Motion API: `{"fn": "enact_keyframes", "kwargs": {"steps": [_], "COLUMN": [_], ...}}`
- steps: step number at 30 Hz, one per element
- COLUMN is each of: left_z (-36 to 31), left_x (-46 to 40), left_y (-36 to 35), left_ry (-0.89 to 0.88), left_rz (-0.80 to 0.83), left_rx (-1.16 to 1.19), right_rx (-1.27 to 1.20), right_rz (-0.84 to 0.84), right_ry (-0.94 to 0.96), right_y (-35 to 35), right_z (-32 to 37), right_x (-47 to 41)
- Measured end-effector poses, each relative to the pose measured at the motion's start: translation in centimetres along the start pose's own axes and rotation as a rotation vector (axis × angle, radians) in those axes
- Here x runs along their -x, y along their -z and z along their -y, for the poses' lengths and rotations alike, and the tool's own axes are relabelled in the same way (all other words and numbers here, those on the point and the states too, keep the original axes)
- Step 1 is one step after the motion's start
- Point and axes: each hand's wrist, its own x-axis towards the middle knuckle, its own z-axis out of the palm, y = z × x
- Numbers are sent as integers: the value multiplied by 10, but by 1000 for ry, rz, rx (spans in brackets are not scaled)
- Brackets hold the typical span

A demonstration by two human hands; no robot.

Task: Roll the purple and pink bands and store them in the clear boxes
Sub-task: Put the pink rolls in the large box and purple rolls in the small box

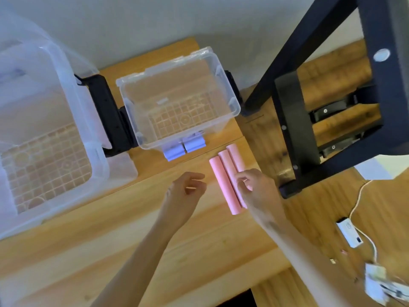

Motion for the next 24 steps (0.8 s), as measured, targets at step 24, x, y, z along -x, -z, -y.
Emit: {"fn": "enact_keyframes", "kwargs": {"steps": [24], "left_z": [18], "left_x": [-20], "left_y": [-63], "left_ry": [202], "left_rz": [-183], "left_rx": [-19], "right_rx": [338], "right_rz": [-168], "right_ry": [168], "right_y": [-36], "right_z": [-29], "right_x": [-13]}}
